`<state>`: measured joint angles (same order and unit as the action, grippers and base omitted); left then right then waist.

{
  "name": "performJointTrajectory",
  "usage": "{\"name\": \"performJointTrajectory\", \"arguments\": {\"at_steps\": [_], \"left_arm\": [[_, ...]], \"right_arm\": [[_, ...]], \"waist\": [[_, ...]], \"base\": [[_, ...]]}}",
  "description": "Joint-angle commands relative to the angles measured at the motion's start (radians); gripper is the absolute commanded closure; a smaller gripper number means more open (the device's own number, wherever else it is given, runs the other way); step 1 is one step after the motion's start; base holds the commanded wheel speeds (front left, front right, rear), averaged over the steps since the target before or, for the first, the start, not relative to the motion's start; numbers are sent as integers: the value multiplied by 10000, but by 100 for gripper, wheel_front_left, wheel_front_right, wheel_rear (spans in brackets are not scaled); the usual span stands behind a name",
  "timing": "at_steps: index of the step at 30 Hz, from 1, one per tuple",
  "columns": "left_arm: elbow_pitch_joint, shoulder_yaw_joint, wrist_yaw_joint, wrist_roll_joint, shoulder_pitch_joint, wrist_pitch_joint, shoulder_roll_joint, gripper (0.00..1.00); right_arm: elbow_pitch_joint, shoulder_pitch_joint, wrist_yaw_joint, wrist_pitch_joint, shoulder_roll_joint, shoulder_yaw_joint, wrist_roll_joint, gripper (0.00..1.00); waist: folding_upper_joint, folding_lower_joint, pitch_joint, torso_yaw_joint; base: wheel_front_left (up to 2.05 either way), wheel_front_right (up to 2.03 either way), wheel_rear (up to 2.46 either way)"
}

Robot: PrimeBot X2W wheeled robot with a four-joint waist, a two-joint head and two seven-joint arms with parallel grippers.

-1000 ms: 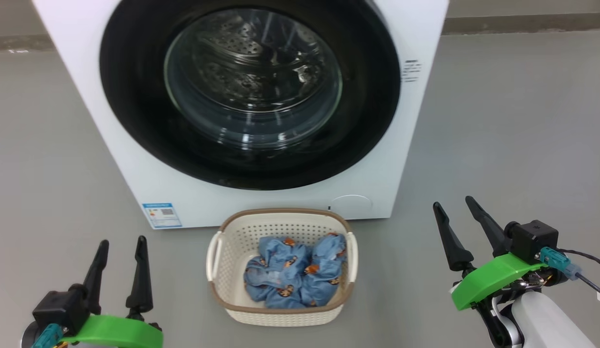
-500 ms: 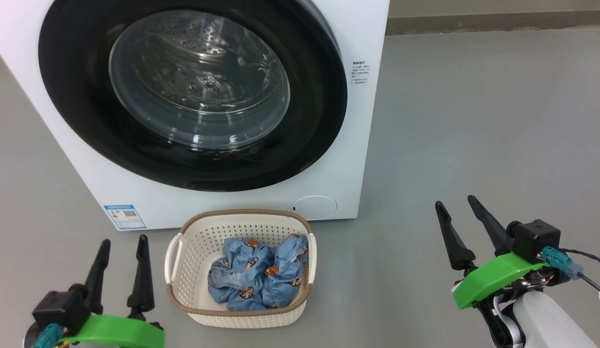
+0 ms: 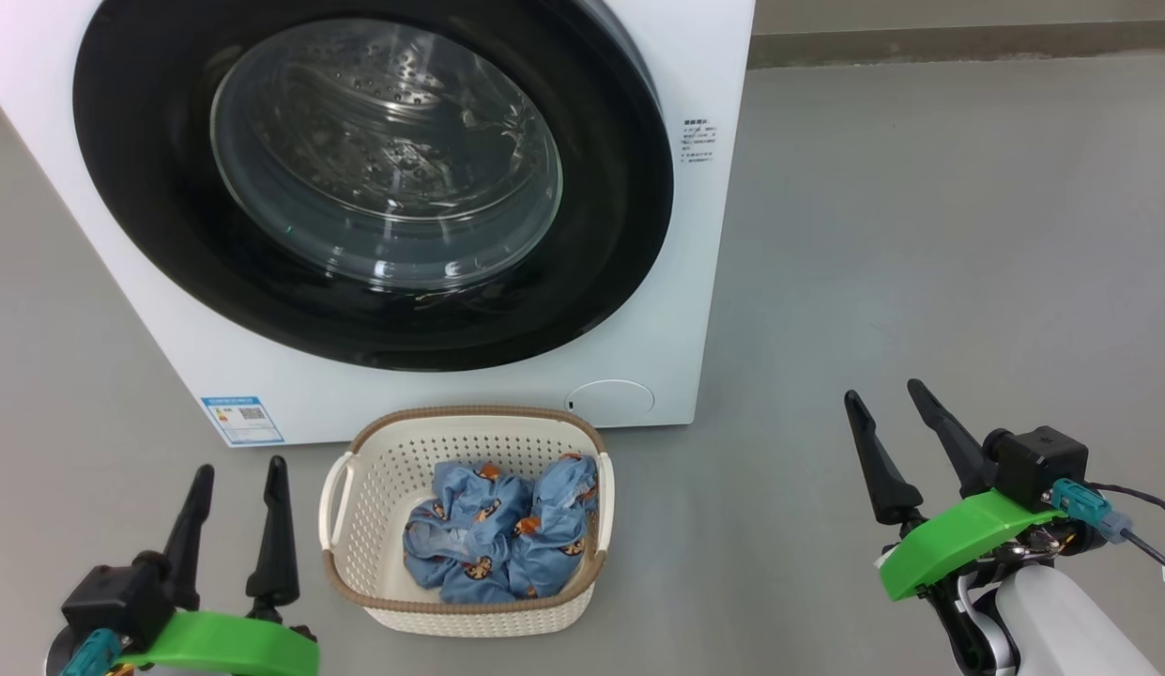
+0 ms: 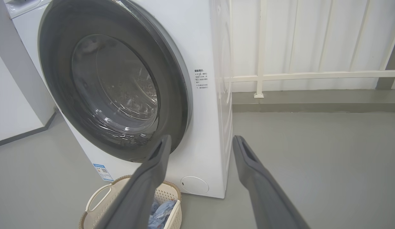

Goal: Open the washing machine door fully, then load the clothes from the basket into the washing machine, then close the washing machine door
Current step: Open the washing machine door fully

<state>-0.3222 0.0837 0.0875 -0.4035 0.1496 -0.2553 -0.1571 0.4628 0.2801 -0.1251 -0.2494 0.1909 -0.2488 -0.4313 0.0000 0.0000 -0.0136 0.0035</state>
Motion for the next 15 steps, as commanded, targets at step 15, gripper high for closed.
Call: {"name": "performJointTrajectory", "arguments": {"at_steps": [15], "left_arm": [[111, -366, 4, 44, 504, -65, -210, 0]], "right_arm": [[-250, 369, -56, -124, 37, -95, -55, 0]], "waist": [[0, 0, -17, 10]], "base": [[0, 0, 0]]}}
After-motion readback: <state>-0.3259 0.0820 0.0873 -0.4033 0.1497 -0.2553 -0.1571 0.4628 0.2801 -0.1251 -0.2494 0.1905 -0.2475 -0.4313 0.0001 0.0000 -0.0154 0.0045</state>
